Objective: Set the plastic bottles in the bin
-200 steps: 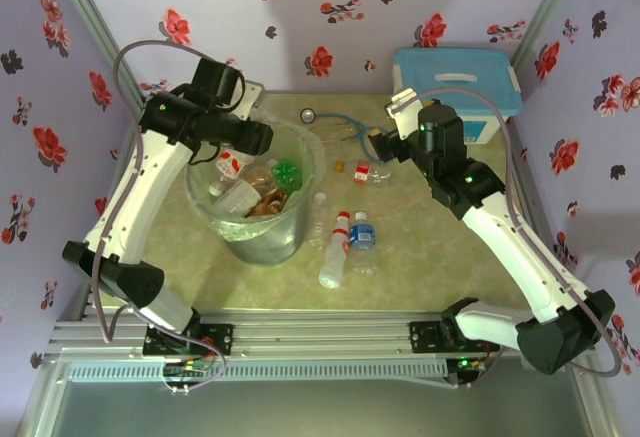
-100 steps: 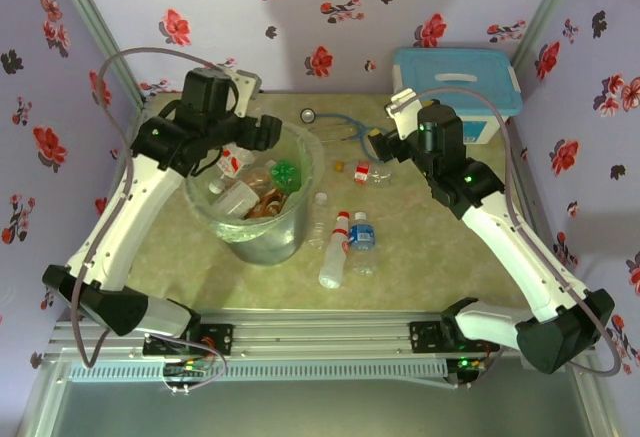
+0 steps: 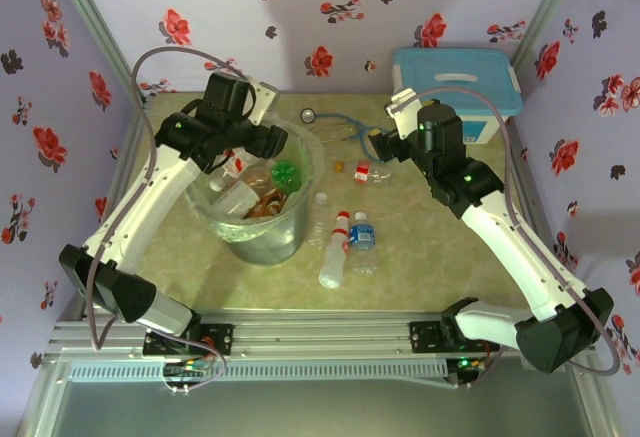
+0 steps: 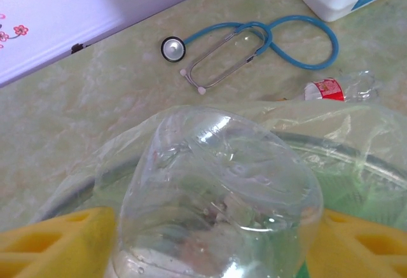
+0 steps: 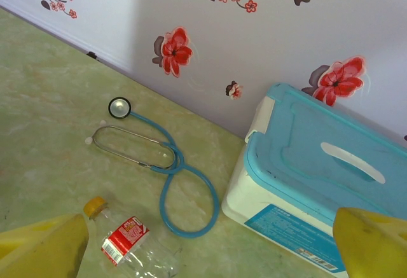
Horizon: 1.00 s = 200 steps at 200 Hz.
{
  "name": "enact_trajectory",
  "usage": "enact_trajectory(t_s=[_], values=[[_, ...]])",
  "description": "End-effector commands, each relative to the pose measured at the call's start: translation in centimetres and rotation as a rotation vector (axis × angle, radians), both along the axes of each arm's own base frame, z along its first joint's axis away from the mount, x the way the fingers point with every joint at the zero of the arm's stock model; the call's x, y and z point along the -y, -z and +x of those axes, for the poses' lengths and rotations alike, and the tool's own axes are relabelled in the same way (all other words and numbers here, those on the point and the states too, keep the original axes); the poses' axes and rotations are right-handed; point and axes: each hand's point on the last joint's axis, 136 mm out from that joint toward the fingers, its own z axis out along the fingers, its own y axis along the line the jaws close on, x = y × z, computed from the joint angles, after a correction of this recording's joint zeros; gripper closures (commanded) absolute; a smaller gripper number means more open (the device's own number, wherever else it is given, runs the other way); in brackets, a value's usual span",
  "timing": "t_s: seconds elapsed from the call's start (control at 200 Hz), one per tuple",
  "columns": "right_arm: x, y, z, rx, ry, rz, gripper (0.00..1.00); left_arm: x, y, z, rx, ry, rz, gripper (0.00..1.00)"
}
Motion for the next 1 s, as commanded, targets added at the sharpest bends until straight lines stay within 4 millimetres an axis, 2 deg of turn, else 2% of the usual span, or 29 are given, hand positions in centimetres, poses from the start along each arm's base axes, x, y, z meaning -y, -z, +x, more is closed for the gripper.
enact_trajectory(t_s=[0.0,0.145,0.26,0.465,0.565,0.765,0.995], values=[[0.7,0.3,0.0,-0.008,0.026,-0.015,0.01,-0.7,-0.3,0.0,0.009,-0.003,0.037,0.35],[0.8,0.4,0.0,-0.006,0.028,-0.014,0.01,-1.5,-0.8,-0.9,-0.002,0.003,0.076,0.41],[0.7,0.3,0.0,-0.005,0.026,-0.013,0.01,-2.1,-2.0,-1.7,-0.004,0.01,0.105,0.44],[0.5,0.5,0.1,-0.009,0.023,-0.004,0.01,-1.9,-3.9,-3.1,-0.02,0.045,0.146,0.5],[0.5,0.5,0.1,-0.011,0.022,-0.003,0.01,-1.9,-3.0,-3.5,-0.096,0.053,0.193,0.52],[0.7,0.6,0.0,-0.013,0.027,-0.01,0.01,-2.1,1.3,-4.2,-0.267,0.043,0.257,0.53],[0.8,0.8,0.0,-0.016,0.03,-0.018,0.01,-1.6,4.0,-3.7,-0.335,-0.01,0.181,0.51]])
